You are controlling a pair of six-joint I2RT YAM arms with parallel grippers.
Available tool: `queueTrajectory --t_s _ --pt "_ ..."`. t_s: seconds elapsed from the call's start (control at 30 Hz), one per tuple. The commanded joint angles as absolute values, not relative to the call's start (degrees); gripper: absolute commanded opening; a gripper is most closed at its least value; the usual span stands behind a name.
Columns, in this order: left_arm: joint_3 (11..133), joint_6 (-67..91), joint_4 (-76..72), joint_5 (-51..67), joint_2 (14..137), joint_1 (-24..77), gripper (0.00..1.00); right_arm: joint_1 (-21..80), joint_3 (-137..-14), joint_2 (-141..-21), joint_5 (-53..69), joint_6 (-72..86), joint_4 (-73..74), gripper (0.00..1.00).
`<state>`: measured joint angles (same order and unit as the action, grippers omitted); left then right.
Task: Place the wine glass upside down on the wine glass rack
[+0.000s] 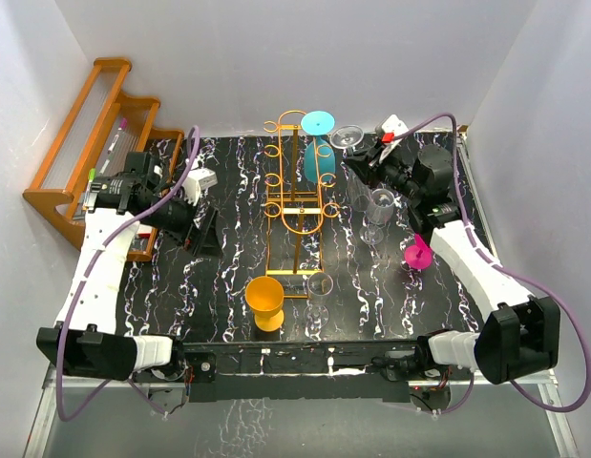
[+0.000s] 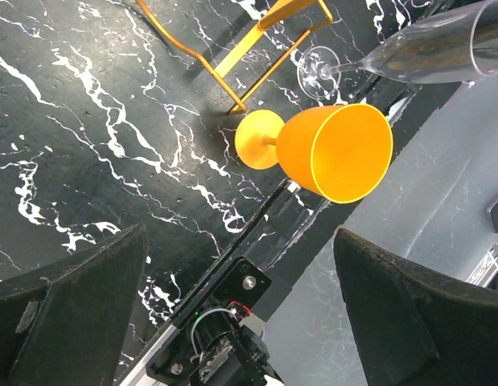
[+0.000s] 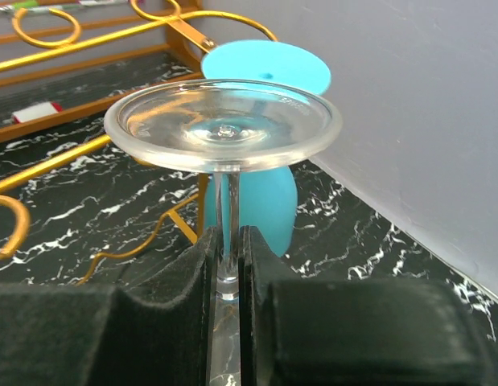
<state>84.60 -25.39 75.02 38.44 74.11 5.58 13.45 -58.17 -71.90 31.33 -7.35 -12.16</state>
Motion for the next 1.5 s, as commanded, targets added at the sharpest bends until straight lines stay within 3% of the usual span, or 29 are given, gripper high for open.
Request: queueTrajectory --t_s 0.0,0.6,1.47 --pt "82.00 -25.15 75.40 41.79 70.75 5.45 0.97 13.36 -58.93 -71.68 37.25 -4.96 -21.71 0.08" --pt "80.25 -24.52 73.60 39.14 70.69 5.80 0.97 15.27 -64.46 -79.50 38.35 -5.65 -21.70 0.08" --pt "79.26 -23.69 72.42 38.63 70.92 5.82 0.97 16.25 -60.64 -78.21 42.10 -5.74 -24.77 0.08"
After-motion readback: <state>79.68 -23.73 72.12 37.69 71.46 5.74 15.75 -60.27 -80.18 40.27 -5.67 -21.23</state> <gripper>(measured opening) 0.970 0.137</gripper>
